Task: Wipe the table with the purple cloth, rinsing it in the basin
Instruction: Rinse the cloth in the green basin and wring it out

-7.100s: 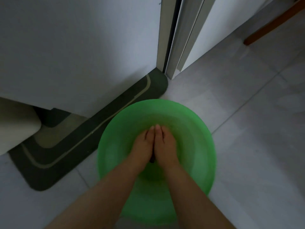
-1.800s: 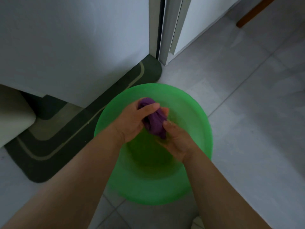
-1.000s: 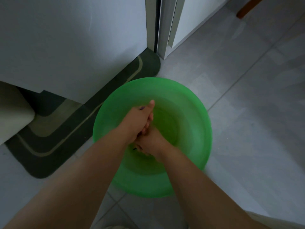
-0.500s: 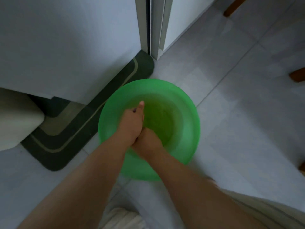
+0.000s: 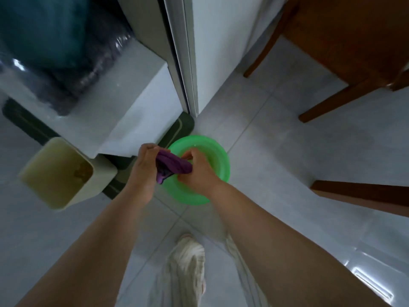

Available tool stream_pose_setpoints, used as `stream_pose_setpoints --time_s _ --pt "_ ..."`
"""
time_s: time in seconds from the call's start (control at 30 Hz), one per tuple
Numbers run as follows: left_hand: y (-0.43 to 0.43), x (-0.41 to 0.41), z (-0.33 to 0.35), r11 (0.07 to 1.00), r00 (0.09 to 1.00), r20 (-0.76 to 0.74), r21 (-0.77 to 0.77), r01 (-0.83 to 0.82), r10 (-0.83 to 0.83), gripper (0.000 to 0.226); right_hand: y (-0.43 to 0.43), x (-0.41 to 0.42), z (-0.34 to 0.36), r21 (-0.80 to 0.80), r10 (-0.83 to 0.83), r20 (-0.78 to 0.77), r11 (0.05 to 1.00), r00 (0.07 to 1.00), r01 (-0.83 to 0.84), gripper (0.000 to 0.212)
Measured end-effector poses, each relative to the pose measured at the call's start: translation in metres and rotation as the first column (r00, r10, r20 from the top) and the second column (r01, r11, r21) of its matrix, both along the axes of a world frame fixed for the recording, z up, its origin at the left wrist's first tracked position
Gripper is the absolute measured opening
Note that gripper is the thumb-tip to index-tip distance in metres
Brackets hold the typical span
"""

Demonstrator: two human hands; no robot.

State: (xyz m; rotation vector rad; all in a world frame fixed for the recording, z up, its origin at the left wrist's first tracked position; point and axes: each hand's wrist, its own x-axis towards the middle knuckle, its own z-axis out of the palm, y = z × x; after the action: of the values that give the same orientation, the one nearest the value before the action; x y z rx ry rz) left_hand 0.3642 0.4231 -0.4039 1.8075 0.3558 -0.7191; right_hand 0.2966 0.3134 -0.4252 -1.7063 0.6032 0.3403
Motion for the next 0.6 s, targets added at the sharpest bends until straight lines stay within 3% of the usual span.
stream_pose_setpoints --time_s 0.13,0.2,0.33,0.4,0.5,0.6 --pt "0.008 -0.009 0.094 0.989 0.988 0.059 0.046 0.143 -0.145 0.012 0.016 -0.008 0.087 0.006 0.031 0.054 0.999 0.998 -0.031 0.018" --pt "0.012 -0.015 0.129 0.974 0.971 0.085 0.036 0.223 -0.225 0.011 0.027 -0.012 0.119 0.009 0.03 0.046 1.0 0.998 -0.03 0.023" --pt "0.023 -0.029 0.188 0.948 0.922 0.225 0.018 0.319 -0.314 0.025 0.047 -0.028 0.175 0.156 -0.124 0.037 0.981 0.992 0.116 0.018" --pt "0.025 -0.036 0.219 0.935 0.892 0.294 0.008 0.355 -0.342 0.025 0.046 -0.046 0.204 0.145 -0.215 0.035 0.967 0.976 0.208 0.023" --pt "0.015 -0.051 0.261 0.869 0.785 0.403 0.058 0.491 -0.47 0.024 0.028 -0.078 0.245 0.015 -0.27 0.057 0.963 0.961 0.269 0.012" --pt "-0.019 -0.07 0.298 0.744 0.633 0.488 0.052 0.667 -0.601 0.02 -0.018 -0.121 0.288 -0.102 -0.296 0.046 0.949 0.954 0.299 0.019"
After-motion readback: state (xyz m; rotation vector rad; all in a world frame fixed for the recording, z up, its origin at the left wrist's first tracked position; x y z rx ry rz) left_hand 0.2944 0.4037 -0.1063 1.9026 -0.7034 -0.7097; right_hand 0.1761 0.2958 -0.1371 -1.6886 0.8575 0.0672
